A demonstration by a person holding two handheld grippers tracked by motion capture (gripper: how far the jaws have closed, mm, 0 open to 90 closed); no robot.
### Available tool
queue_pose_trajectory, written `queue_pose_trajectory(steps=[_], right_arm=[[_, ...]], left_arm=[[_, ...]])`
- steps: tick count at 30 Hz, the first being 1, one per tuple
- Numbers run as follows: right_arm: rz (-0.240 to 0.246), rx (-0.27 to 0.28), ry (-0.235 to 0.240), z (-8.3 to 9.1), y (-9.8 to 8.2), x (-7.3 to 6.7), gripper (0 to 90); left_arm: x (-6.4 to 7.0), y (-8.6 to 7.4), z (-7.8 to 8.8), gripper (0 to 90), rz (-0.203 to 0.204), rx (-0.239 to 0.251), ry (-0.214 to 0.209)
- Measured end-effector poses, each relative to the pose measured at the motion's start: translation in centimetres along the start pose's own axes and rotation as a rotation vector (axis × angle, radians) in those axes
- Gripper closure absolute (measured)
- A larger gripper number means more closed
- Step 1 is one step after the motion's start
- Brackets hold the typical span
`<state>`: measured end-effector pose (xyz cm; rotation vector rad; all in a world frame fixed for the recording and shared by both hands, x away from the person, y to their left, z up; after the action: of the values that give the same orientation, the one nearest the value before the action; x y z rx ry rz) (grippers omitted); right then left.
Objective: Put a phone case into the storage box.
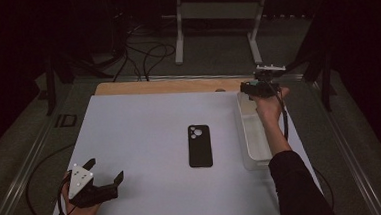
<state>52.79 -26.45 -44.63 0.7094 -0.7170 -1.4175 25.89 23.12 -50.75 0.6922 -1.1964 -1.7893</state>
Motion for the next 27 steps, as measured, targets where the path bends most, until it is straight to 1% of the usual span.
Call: queue_pose_trajectory(steps=[8,14,18,20,23,25,27], right_arm=[[0.006,-0.021,0.003,-0.7,-0.4,-0.3,16.7],[0.028,-0.046,-0.003,-1.3,-0.8,-0.4,16.6],[0.033,-0.037,-0.005,-1.5,-0.8,-0.5,16.6],[0.03,-0.036,-0.008,-1.6,-0.8,-0.5,16.6],[0.001,-0.035,-0.021,-1.7,-0.8,-0.3,15.7],[-0.003,-0.05,-0.016,-1.9,-0.9,-0.2,11.0],[-0.012,-0.048,-0.021,-1.9,-0.9,-0.1,9.2]], left_arm=[[0.0,0.0,0.1,0.2,0.002,-0.001,0.001],[0.0,-0.1,0.1,0.2,0.0,-0.002,0.001],[0.0,-0.1,0.2,0.2,0.001,-0.002,0.002],[0.0,-0.1,0.2,0.2,0.001,-0.002,0.004],[0.0,-0.1,0.2,0.2,0.001,0.0,0.005],[-0.1,-0.1,0.3,0.2,0.001,-0.001,0.005],[-0.1,-0.2,0.3,0.2,0.002,-0.001,0.006]])
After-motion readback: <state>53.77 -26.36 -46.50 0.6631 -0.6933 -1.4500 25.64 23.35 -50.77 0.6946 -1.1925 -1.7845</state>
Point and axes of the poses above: each handheld gripper's, and its own axes: z roughly backward along the jaws, y roughly out of its top, x roughly to its right, the point moved 5 cm from there along -z, roughly forward along the jaws, and after that the axes turned 4 degrees about -y, right-handed, at the moved point
